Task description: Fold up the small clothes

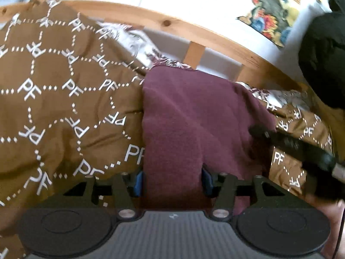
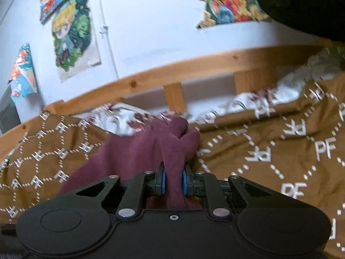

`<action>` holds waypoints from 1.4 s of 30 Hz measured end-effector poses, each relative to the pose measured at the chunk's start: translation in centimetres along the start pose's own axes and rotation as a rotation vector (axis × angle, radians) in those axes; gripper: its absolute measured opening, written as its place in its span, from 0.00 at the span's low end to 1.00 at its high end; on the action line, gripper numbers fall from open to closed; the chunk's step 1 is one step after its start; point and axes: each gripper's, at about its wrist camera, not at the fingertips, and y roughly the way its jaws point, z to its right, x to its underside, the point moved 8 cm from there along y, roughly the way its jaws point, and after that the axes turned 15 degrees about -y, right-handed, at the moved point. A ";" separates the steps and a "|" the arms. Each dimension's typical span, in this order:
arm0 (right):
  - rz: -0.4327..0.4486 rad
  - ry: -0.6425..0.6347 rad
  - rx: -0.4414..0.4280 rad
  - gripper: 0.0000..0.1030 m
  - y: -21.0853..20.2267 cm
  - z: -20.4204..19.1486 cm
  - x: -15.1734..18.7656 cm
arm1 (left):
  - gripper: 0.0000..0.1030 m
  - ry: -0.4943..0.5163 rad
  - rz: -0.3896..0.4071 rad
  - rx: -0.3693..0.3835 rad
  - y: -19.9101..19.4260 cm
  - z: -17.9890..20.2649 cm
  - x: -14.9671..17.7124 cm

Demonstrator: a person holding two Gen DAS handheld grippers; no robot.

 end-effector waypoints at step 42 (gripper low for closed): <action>0.125 0.059 0.188 0.99 -16.6 0.6 0.3 | 0.99 0.151 0.218 -0.066 -13.6 1.5 -0.5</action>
